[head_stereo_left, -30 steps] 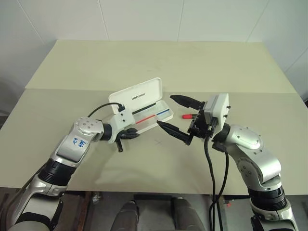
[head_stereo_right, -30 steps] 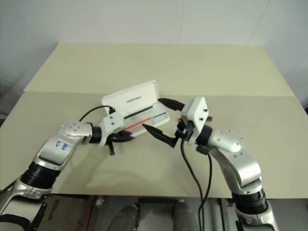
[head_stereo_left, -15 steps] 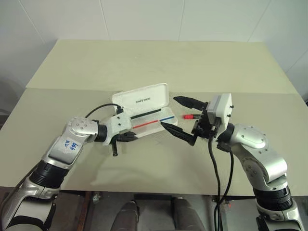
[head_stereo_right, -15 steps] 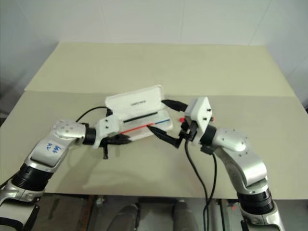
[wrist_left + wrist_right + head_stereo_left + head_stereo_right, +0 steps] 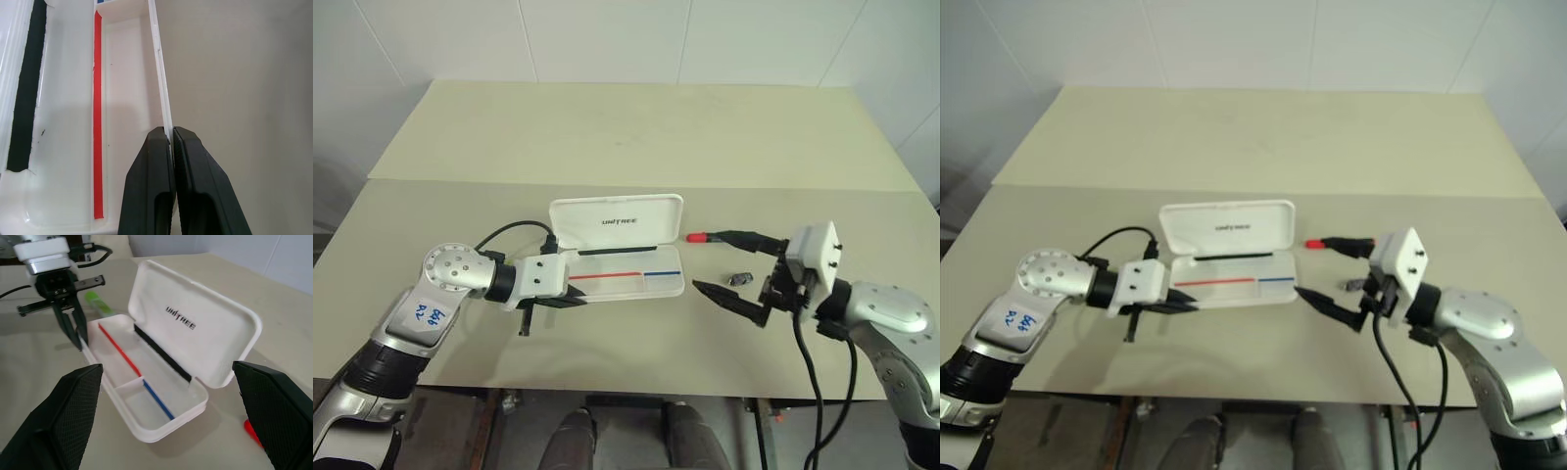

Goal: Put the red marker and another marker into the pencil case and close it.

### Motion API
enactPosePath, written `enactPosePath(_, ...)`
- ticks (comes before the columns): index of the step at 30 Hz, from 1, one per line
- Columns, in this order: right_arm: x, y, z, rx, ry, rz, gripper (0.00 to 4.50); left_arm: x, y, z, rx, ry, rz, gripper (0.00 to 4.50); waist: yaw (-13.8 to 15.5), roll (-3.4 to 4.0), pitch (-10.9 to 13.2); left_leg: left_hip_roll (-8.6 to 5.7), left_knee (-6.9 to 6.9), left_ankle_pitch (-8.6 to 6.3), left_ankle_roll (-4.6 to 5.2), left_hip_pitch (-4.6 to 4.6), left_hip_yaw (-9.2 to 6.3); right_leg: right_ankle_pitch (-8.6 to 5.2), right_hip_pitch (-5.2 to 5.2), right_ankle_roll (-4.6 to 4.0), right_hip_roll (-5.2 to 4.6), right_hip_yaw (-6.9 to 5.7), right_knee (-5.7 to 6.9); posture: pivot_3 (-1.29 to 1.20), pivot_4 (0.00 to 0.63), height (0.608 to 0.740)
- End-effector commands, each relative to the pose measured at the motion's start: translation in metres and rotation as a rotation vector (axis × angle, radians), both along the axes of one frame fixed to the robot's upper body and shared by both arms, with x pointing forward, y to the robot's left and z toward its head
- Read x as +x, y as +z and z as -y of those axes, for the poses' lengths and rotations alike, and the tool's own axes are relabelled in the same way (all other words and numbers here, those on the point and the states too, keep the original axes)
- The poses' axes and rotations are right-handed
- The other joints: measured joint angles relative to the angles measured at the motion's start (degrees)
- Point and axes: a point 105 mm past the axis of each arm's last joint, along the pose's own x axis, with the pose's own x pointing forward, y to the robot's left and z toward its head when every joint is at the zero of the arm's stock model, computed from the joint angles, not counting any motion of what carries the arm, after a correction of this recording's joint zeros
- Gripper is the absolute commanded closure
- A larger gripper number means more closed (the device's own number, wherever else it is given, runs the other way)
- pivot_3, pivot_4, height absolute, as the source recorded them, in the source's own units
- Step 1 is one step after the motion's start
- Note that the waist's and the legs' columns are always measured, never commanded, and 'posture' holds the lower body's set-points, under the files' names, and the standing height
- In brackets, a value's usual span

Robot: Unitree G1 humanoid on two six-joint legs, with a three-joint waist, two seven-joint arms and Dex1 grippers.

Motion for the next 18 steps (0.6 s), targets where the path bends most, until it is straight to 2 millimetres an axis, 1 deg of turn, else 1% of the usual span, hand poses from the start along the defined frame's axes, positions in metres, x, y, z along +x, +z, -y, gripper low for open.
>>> enactPosePath(1, -0.012, 0.009, 0.001, -0.027, 0.033, 0.039, 0.0, -0.003, 0.002, 0.007, 0.006, -0.052, 0.03, 4.48, -0.05, -0.01, 0.01, 0.0, 0.02, 0.0, 0.0, 0.0, 0.01, 0.01, 0.02, 0.01, 0.0, 0.0, 0.0, 0.0, 0.15, 0.74)
enactPosePath(6, -0.016, 0.011, -0.003, -0.027, 0.057, 0.039, 0.0, 0.0, -0.006, 0.016, 0.04, -0.132, 0.079, 4.48, -0.13, -0.01, 0.01, 0.01, 0.05, 0.02, 0.03, 0.11, 0.07, 0.03, 0.11, 0.03, 0.02, 0.05, 0.02, 0.0, 0.15, 0.74)
enactPosePath(10, -0.014, 0.015, -0.005, -0.018, 0.058, 0.052, 0.0, 0.003, -0.01, 0.015, 0.035, -0.105, 0.058, 4.48, -0.09, -0.01, 0.01, 0.0, 0.05, 0.02, 0.03, 0.1, 0.07, 0.04, 0.12, 0.04, 0.01, 0.06, 0.0, 0.0, 0.15, 0.74)
enactPosePath(15, -0.013, 0.019, -0.009, -0.004, 0.063, 0.063, 0.0, 0.007, -0.012, 0.01, 0.042, -0.031, 0.028, 4.48, -0.1, -0.02, 0.01, 0.0, 0.04, 0.02, 0.04, 0.09, 0.05, 0.04, 0.12, 0.04, 0.01, 0.05, -0.02, 0.0, 0.15, 0.74)
enactPosePath(18, -0.011, 0.021, -0.012, 0.008, 0.068, 0.072, 0.0, 0.006, -0.013, 0.008, 0.046, -0.005, 0.014, 4.48, -0.12, -0.02, 0.01, 0.01, 0.05, 0.02, 0.04, 0.12, 0.05, 0.04, 0.13, 0.04, 0.02, 0.05, 0.01, 0.0, 0.15, 0.74)
